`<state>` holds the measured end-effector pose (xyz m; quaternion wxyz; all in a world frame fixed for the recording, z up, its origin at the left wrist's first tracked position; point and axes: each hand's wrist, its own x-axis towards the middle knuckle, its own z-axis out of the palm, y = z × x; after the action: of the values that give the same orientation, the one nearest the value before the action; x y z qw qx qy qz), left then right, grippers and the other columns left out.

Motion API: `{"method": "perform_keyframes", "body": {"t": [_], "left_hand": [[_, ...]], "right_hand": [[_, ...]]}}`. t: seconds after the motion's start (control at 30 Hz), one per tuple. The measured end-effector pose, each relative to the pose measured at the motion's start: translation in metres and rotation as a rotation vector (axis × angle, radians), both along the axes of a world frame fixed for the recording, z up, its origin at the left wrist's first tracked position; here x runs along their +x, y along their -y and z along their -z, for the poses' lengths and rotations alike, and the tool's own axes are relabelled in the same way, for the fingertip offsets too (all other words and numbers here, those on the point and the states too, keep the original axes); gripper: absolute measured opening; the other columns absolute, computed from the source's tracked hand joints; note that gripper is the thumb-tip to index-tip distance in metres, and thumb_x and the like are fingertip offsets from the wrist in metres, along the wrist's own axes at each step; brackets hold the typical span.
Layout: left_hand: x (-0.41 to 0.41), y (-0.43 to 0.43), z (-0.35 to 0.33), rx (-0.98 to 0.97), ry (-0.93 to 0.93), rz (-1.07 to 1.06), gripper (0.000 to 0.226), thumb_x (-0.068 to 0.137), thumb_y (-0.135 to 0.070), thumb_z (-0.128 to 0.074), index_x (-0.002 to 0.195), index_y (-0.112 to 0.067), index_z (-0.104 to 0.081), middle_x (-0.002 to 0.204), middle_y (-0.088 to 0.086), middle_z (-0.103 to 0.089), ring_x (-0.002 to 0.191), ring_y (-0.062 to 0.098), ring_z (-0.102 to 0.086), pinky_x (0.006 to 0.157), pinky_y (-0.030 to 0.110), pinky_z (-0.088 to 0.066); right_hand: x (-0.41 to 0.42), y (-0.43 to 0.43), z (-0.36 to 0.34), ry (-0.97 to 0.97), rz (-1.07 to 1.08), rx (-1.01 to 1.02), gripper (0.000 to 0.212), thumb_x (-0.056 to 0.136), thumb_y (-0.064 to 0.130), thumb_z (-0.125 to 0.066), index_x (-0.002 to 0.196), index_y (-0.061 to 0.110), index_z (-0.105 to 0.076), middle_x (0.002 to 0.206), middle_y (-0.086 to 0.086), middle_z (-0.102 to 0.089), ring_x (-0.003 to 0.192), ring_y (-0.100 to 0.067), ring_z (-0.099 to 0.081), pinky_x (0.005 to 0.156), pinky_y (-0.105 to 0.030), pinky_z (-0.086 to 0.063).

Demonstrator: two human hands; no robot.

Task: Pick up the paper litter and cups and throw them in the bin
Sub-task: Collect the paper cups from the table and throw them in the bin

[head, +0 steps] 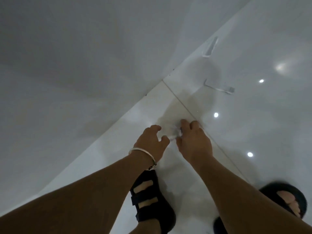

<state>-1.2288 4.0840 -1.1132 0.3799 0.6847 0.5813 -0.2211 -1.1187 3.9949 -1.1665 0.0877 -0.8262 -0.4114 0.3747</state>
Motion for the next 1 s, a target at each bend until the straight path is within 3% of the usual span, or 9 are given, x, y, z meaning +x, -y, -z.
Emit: {"method": "perform_keyframes", "body": {"t": [0.13,0.3,0.4,0.53,0.6,0.63,0.73,0.83,1.0], "left_hand": [[0.001,0.001,0.004,-0.037,0.037,-0.12,0.045,0.093,-0.037,-0.051,0.133,-0.018,-0.047,0.128,0.003,-0.054,0.112,0.02,-0.054,0.095,0.028,-0.04],[0.029,0.014,-0.026,-0.172,0.153,-0.233,0.036,0.095,-0.035,-0.051,0.128,-0.02,-0.051,0.115,-0.002,-0.06,0.102,0.014,-0.057,0.089,0.027,-0.044],[0.056,0.02,-0.041,-0.254,0.22,-0.242,0.027,0.095,-0.028,-0.052,0.117,-0.017,-0.061,0.108,0.005,-0.067,0.099,0.02,-0.064,0.09,0.039,-0.051],[0.086,0.015,-0.042,-0.196,0.247,-0.222,0.027,0.094,-0.023,-0.052,0.115,-0.012,-0.064,0.1,0.008,-0.069,0.087,0.021,-0.066,0.083,0.036,-0.054],[0.093,0.007,-0.031,-0.14,0.228,-0.186,0.025,0.094,-0.021,-0.049,0.112,-0.01,-0.063,0.101,0.009,-0.068,0.09,0.023,-0.064,0.084,0.034,-0.052],[0.094,0.002,-0.025,-0.107,0.205,-0.152,0.023,0.094,-0.022,-0.049,0.109,-0.011,-0.063,0.099,0.008,-0.067,0.089,0.022,-0.063,0.08,0.03,-0.05],[0.09,-0.006,-0.002,-0.056,0.17,-0.145,0.014,0.092,-0.029,-0.052,0.092,-0.016,-0.056,0.086,0.003,-0.064,0.074,0.015,-0.057,0.063,0.023,-0.042],[0.082,-0.003,0.015,-0.07,0.157,-0.178,0.018,0.09,-0.03,-0.054,0.084,-0.014,-0.049,0.081,0.005,-0.062,0.068,0.015,-0.053,0.063,0.024,-0.042],[0.077,0.002,0.017,-0.028,0.184,-0.261,0.018,0.079,-0.023,-0.062,0.072,-0.018,-0.046,0.07,-0.002,-0.056,0.058,0.008,-0.049,0.05,0.01,-0.039]], "right_hand": [[0.003,0.001,0.006,-0.092,0.114,0.003,0.019,0.094,0.02,-0.052,0.113,0.02,-0.053,0.1,-0.001,-0.062,0.086,-0.019,-0.062,0.075,-0.032,-0.052],[0.017,0.027,-0.042,-0.204,0.14,0.185,0.015,0.088,0.021,-0.062,0.104,0.025,-0.061,0.083,0.013,-0.06,0.07,-0.007,-0.056,0.066,-0.023,-0.046],[0.035,0.033,-0.064,-0.259,0.175,0.284,0.021,0.085,0.019,-0.068,0.106,0.023,-0.063,0.076,0.021,-0.05,0.062,0.004,-0.05,0.062,-0.012,-0.036],[0.077,0.029,-0.066,-0.39,0.143,0.283,0.054,0.078,0.016,-0.076,0.128,0.02,-0.055,0.083,0.019,-0.06,0.07,0.003,-0.058,0.068,-0.013,-0.048],[0.108,0.02,-0.051,-0.202,0.076,0.264,0.055,0.078,0.022,-0.072,0.13,0.021,-0.055,0.102,0.011,-0.064,0.085,-0.004,-0.06,0.074,-0.027,-0.052],[0.123,0.01,-0.038,-0.026,0.057,0.276,0.053,0.078,0.023,-0.071,0.129,0.017,-0.056,0.112,0.001,-0.063,0.096,-0.017,-0.06,0.076,-0.033,-0.051],[0.16,-0.029,-0.005,0.283,0.059,0.151,0.055,0.083,0.033,-0.069,0.129,0.008,-0.054,0.126,-0.016,-0.05,0.113,-0.037,-0.046,0.084,-0.045,-0.045],[0.163,-0.055,0.017,0.316,-0.033,0.029,0.055,0.085,0.043,-0.067,0.125,0.008,-0.052,0.122,-0.017,-0.049,0.11,-0.037,-0.044,0.083,-0.044,-0.042],[0.155,-0.058,0.023,0.195,0.031,-0.004,0.031,0.093,0.033,-0.057,0.108,0.006,-0.058,0.107,-0.014,-0.06,0.104,-0.033,-0.051,0.08,-0.039,-0.045]]}}
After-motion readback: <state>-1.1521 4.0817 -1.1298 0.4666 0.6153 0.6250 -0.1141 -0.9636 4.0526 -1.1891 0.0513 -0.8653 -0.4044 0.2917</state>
